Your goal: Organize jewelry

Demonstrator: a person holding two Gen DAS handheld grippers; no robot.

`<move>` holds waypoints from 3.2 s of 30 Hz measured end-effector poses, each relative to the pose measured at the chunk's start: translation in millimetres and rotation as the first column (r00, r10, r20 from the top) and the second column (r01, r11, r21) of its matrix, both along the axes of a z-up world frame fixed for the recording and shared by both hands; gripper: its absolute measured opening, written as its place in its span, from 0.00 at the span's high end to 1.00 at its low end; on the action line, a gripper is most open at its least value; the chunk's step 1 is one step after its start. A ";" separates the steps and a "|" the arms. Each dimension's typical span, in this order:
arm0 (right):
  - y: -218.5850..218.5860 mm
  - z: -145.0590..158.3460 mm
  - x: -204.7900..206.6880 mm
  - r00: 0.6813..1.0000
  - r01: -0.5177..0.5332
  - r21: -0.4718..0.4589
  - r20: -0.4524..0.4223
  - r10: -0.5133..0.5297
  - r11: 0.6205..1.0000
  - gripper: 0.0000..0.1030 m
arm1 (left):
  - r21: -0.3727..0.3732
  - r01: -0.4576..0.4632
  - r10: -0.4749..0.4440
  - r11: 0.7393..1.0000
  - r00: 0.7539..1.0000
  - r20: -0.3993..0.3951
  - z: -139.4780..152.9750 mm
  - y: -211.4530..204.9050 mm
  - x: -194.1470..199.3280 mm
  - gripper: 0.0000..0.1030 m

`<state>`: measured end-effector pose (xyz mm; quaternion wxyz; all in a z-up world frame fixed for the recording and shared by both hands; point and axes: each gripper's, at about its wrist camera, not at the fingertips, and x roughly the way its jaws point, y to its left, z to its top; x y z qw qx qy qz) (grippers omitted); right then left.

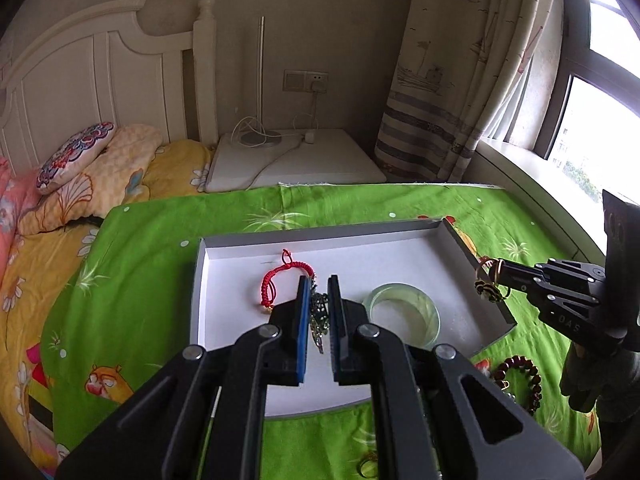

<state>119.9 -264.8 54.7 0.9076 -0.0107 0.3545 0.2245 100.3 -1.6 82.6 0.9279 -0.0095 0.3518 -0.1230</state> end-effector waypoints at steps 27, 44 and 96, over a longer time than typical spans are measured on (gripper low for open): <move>-23.6 14.4 -15.9 1.000 0.019 0.110 -0.021 -0.017 0.994 0.55 | -0.056 -0.225 0.228 0.973 0.972 0.051 -10.6 46.6 -65.2 0.02; -78.8 -14.5 -139.8 1.000 0.029 0.124 0.002 -0.029 0.992 0.45 | -0.071 -0.130 0.126 0.989 0.991 -0.053 -63.8 5.0 -175.4 0.03; -89.3 -8.2 -144.2 0.999 -0.042 0.315 0.042 0.030 0.948 0.88 | -0.194 -0.193 0.177 0.962 0.980 -0.093 -60.7 37.1 -165.4 0.20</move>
